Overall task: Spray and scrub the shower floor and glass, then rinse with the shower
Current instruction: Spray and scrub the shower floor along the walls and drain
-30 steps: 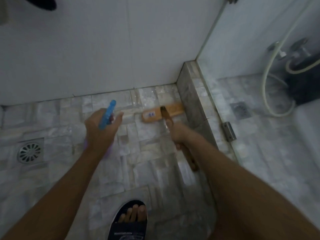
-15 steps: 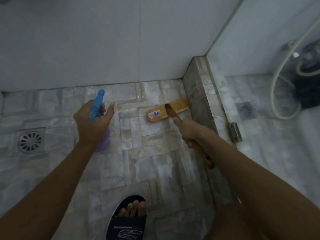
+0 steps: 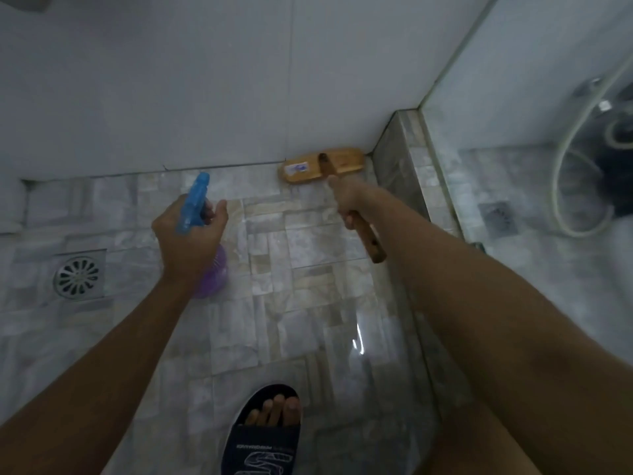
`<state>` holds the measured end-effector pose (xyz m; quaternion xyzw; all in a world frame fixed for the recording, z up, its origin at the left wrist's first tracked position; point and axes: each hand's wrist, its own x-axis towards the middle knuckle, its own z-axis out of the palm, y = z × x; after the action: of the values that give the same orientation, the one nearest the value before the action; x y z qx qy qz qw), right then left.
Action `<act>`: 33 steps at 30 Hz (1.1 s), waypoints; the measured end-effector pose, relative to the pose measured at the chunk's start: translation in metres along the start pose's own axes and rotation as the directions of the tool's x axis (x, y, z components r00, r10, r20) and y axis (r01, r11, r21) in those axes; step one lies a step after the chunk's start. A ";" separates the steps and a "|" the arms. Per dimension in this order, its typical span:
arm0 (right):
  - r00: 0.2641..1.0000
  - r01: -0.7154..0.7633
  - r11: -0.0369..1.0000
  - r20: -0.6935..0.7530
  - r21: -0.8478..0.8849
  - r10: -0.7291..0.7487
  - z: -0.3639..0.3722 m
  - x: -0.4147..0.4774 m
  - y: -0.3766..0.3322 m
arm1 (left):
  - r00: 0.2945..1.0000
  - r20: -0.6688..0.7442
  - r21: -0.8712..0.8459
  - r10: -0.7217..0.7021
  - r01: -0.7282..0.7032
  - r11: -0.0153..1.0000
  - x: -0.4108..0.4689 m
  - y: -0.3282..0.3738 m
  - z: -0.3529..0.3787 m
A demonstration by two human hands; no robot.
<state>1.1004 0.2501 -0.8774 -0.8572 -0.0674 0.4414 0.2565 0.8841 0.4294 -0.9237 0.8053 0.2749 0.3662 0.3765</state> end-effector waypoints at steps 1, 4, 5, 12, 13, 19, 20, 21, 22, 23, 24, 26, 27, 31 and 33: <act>1.000 0.004 1.000 -0.017 0.020 -0.003 -0.007 0.006 0.000 | 1.000 0.014 0.006 0.010 -0.011 1.000 -0.001 0.000 0.001; 0.999 0.010 1.000 -0.031 -0.009 -0.010 0.005 0.006 -0.014 | 0.999 0.041 0.025 0.027 -0.028 0.999 -0.002 0.002 0.004; 1.000 0.018 1.000 -0.010 -0.005 -0.018 0.015 0.007 -0.016 | 0.999 0.035 0.022 0.018 -0.019 1.000 -0.002 0.001 0.004; 0.996 -0.046 0.989 -0.069 0.141 0.056 -0.014 0.004 0.001 | 0.998 0.060 0.003 0.018 -0.018 1.000 -0.002 0.005 0.004; 0.996 -0.039 0.988 -0.077 0.147 0.051 -0.017 0.006 0.001 | 0.997 0.072 0.017 0.037 -0.038 0.999 -0.003 0.006 0.005; 0.994 -0.067 0.982 -0.071 0.178 0.081 -0.011 0.009 0.014 | 0.999 0.048 0.011 0.014 -0.014 1.000 0.000 0.003 0.002; 0.992 -0.083 0.976 -0.081 0.202 0.101 -0.014 0.007 0.014 | 0.999 0.045 0.009 0.004 -0.005 1.000 0.001 0.003 0.002; 0.989 -0.089 0.968 -0.091 0.237 0.113 -0.016 0.006 0.012 | 0.999 0.045 0.000 -0.005 0.005 1.000 0.001 0.003 0.001; 0.989 -0.087 0.963 -0.091 0.255 0.113 -0.017 0.005 0.009 | 0.999 0.048 -0.011 -0.013 0.013 1.000 0.001 0.004 0.002; 0.991 -0.075 0.963 -0.089 0.260 0.101 -0.017 0.004 0.005 | 0.999 0.049 -0.014 -0.017 0.018 1.000 0.001 0.005 0.002; 0.993 -0.064 0.965 -0.082 0.256 0.087 -0.014 0.003 0.002 | 0.998 0.051 -0.010 -0.021 0.022 1.000 0.002 0.005 0.003; 0.995 -0.037 0.976 -0.085 0.216 0.057 -0.011 -0.003 0.004 | 0.998 0.062 -0.008 -0.017 0.018 1.000 0.002 0.006 0.003; 0.995 -0.026 0.981 -0.085 0.193 0.043 -0.008 -0.005 0.007 | 0.998 0.063 -0.002 -0.010 0.011 1.000 0.002 0.005 0.003; 0.995 -0.074 0.988 -0.059 0.133 0.083 0.012 -0.031 0.046 | 0.999 0.048 0.007 0.007 -0.007 1.000 0.001 0.001 0.000; 0.989 -0.123 0.975 -0.060 0.187 0.136 0.018 -0.039 0.066 | 0.999 0.042 0.009 0.016 -0.016 1.000 -0.001 -0.001 0.001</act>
<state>1.0552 0.1863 -0.8907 -0.8482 0.0388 0.4300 0.3069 0.8838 0.4287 -0.9249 0.8166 0.2622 0.3511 0.3757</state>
